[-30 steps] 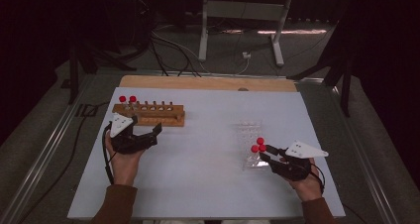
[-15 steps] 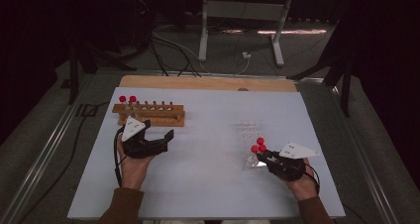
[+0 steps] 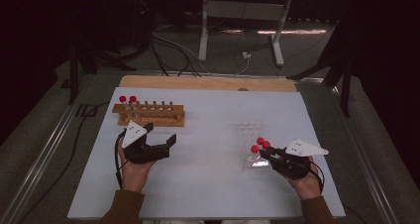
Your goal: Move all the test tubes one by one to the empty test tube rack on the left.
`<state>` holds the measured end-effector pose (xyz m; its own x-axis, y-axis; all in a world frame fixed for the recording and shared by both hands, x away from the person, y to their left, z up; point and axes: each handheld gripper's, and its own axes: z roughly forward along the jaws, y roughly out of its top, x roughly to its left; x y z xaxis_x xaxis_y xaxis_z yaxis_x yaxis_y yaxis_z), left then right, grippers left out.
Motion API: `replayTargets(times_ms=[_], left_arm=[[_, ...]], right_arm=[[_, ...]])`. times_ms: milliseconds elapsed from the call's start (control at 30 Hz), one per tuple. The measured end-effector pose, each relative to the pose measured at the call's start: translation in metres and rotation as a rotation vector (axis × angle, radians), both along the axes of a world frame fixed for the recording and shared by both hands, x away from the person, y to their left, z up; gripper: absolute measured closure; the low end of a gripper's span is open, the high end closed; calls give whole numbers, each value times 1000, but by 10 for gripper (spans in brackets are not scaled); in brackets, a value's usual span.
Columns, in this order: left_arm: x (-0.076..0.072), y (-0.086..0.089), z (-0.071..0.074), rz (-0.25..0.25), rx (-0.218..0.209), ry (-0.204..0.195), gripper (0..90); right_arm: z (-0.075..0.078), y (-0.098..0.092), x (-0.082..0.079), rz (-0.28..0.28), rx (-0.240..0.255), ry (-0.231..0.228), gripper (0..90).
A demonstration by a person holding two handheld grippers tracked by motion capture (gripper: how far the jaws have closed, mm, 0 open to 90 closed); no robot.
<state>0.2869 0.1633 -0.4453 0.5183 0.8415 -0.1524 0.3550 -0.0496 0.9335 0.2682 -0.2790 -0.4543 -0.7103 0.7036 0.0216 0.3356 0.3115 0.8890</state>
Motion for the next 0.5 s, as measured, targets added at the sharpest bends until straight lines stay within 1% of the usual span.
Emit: replayTargets(times_ms=[267,500], left_arm=[[-3,-9,1,-44,11,6,71],[-7,-20,10,-90,-5,-11,71]], right_arm=[[17,-5,-4,-8,23,-18,740],[29,-10,-7,-21,41,-32,740]])
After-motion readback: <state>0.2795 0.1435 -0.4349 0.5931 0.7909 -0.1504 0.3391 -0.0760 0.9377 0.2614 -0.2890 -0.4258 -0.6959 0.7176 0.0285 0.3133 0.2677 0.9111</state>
